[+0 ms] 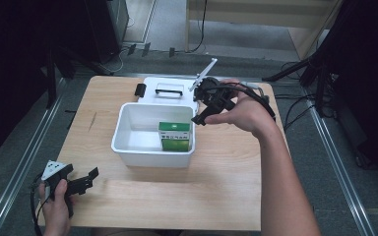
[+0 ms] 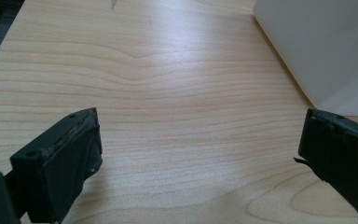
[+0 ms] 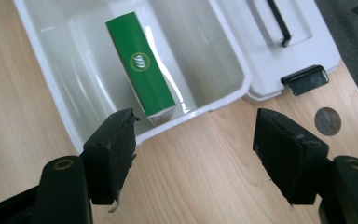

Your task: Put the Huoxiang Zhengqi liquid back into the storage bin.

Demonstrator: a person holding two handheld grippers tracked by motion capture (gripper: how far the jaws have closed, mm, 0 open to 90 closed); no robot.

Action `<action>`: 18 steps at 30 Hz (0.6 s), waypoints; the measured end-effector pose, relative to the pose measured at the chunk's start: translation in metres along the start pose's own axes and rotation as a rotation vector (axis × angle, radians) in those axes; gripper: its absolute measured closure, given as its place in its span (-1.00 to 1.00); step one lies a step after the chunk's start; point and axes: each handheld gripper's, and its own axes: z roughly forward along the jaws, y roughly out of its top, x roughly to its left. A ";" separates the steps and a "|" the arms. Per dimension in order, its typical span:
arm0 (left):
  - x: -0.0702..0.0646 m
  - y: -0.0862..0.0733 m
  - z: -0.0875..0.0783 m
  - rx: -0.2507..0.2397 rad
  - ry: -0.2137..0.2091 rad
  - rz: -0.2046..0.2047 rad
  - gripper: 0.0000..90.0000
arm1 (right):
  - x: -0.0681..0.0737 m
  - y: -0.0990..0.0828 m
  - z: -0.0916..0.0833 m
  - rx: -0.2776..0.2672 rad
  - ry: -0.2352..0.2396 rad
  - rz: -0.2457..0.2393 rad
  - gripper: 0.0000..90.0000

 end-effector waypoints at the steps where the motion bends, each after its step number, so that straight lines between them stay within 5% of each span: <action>1: 0.000 0.000 0.000 0.000 0.000 0.000 -0.99 | -0.001 -0.004 0.000 -0.013 -0.008 0.020 -0.34; 6: 0.000 0.000 0.000 0.000 0.000 0.000 -0.99 | -0.004 -0.030 -0.002 -0.081 -0.033 0.107 -0.42; 10: 0.000 0.000 0.000 -0.002 0.002 0.000 -0.99 | -0.006 -0.057 -0.003 -0.137 -0.086 0.242 -0.46; 18: 0.000 0.000 0.000 -0.002 0.002 0.006 -0.99 | -0.005 -0.108 -0.003 -0.268 -0.139 0.355 -0.68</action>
